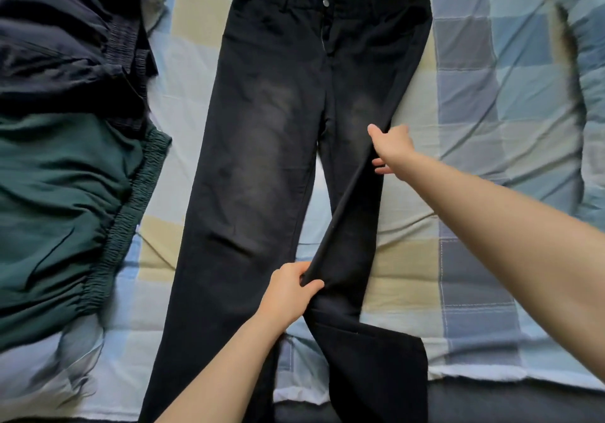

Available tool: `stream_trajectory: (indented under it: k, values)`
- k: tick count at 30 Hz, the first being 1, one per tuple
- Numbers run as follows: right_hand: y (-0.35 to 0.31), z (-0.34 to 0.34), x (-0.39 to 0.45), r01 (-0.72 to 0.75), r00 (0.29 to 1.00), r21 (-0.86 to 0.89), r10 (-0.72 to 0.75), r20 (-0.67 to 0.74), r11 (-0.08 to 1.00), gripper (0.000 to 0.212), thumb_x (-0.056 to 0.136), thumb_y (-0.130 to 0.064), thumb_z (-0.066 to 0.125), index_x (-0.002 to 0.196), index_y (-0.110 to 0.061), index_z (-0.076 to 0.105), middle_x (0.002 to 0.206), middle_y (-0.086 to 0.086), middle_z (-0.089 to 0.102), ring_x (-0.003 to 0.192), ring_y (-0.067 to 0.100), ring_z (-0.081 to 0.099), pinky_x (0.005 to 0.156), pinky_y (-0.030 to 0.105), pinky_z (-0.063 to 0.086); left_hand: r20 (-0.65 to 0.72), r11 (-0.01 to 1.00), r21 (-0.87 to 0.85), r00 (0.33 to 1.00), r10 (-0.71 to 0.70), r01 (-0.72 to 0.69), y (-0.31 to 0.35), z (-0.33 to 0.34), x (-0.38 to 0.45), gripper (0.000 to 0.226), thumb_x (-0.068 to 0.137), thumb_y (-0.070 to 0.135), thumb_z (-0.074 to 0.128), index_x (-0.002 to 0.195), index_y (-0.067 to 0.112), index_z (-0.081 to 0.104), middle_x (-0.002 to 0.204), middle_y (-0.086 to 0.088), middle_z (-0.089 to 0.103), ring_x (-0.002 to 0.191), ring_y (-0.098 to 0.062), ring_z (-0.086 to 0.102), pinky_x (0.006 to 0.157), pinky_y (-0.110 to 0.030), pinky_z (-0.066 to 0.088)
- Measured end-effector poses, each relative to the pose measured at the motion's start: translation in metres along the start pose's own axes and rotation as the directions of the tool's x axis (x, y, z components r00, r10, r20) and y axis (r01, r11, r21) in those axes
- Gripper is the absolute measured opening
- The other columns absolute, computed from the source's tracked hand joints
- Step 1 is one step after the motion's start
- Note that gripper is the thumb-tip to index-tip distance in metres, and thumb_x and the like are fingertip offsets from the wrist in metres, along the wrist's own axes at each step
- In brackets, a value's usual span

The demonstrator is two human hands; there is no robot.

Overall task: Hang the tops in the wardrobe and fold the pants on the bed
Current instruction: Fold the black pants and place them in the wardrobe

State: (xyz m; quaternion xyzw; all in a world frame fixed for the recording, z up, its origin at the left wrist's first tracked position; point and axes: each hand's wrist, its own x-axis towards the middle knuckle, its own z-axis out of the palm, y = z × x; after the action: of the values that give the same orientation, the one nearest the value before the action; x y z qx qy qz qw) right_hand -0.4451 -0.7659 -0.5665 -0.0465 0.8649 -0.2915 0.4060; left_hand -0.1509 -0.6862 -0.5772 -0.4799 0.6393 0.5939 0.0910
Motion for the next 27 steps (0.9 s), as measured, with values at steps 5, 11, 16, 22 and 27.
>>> stream_trajectory:
  k: [5,11,16,22,27]
  values:
    - [-0.034,0.019,0.024,0.035,0.989,-0.054,-0.042,-0.142,0.998,0.008,0.086,-0.012,0.049,0.092,-0.010,0.045,0.091,0.012,0.050,0.066,0.027,0.050,0.054,0.029,0.049,0.092,0.989,-0.149,0.996,0.003,0.011,-0.017,-0.028,-0.002,0.012,0.084,0.028,0.067,0.075,0.021,0.065,0.064,0.009,0.054,0.062,-0.007,0.046,0.063,-0.026,0.041]
    - [-0.088,0.104,-0.022,0.542,0.788,-0.378,-0.611,-0.083,0.750,0.033,0.088,-0.023,0.038,0.115,-0.024,0.057,0.106,0.011,0.062,0.104,0.036,0.057,0.074,0.035,0.040,-0.001,0.928,-0.364,0.996,-0.090,0.084,-0.064,-0.104,-0.021,0.020,0.088,0.020,0.070,0.087,0.000,0.069,0.070,0.000,0.058,0.068,-0.010,0.050,0.063,-0.026,0.036]
    - [-0.104,0.194,-0.045,0.616,0.787,-0.463,-0.523,0.328,0.637,0.057,0.095,-0.016,0.037,0.150,-0.019,0.025,0.127,0.011,0.059,0.105,0.031,0.057,0.089,0.040,0.050,0.003,0.916,-0.302,0.961,-0.278,0.266,-0.119,-0.150,-0.036,0.009,0.087,0.012,0.070,0.092,0.005,0.071,0.069,0.001,0.069,0.060,-0.004,0.059,0.047,-0.016,0.044]
    - [-0.102,0.239,-0.032,0.657,0.746,-0.569,-0.316,0.587,0.495,0.045,0.101,-0.024,0.039,0.140,-0.003,0.034,0.141,0.017,0.045,0.122,0.032,0.048,0.096,0.034,0.040,0.090,0.929,-0.208,0.951,-0.295,0.307,-0.143,-0.165,-0.015,0.015,0.081,-0.002,0.068,0.091,0.009,0.068,0.079,0.007,0.074,0.080,-0.011,0.070,0.072,-0.024,0.053]
    - [-0.132,0.231,-0.001,0.718,0.686,-0.641,-0.432,0.586,0.271,0.052,0.101,-0.024,0.037,0.149,-0.007,0.022,0.144,0.019,0.040,0.125,0.036,0.045,0.097,0.038,0.039,-0.165,0.921,-0.368,0.966,-0.201,0.129,-0.108,-0.171,0.038,0.018,0.085,0.018,0.073,0.102,0.018,0.067,0.091,0.000,0.076,0.085,-0.011,0.072,0.082,-0.030,0.057]
